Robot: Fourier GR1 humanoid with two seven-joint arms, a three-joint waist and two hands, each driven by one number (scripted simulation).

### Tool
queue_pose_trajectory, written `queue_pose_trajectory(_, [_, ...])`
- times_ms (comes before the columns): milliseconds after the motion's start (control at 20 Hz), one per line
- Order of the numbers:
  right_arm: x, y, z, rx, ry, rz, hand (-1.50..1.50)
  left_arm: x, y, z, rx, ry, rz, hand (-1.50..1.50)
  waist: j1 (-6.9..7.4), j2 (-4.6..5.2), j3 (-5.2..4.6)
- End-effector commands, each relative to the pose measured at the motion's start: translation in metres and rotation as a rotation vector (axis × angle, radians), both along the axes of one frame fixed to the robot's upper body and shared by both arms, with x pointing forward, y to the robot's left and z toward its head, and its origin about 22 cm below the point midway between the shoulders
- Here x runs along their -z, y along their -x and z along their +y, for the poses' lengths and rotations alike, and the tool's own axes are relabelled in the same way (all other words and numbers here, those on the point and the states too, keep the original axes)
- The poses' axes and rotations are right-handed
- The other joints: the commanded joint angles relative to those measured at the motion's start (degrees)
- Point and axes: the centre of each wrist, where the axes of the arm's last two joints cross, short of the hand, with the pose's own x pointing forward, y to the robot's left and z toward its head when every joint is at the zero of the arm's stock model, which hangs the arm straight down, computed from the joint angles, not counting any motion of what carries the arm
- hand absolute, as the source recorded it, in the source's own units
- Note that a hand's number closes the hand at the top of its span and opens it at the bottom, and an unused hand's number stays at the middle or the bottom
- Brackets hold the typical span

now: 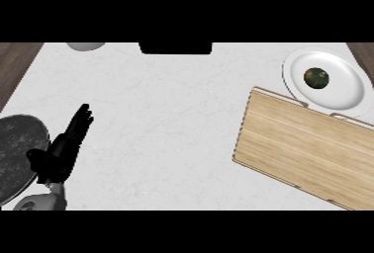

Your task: Pick the squash from the tray and place it in the plate

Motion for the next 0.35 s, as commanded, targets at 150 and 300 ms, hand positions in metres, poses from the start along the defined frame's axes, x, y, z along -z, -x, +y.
queue_pose_trajectory(150, [0.007,0.03,-0.015,-0.022,0.028,0.019,-1.5,-0.001,-0.011,-0.003,0.021,0.008,0.002,0.0,0.28,0.27,0.1])
queue_pose_trajectory(300, [0.013,0.036,-0.015,0.008,0.045,0.023,-1.5,-0.005,0.001,-0.003,-0.003,0.002,-0.011,0.0,0.39,0.03,0.07])
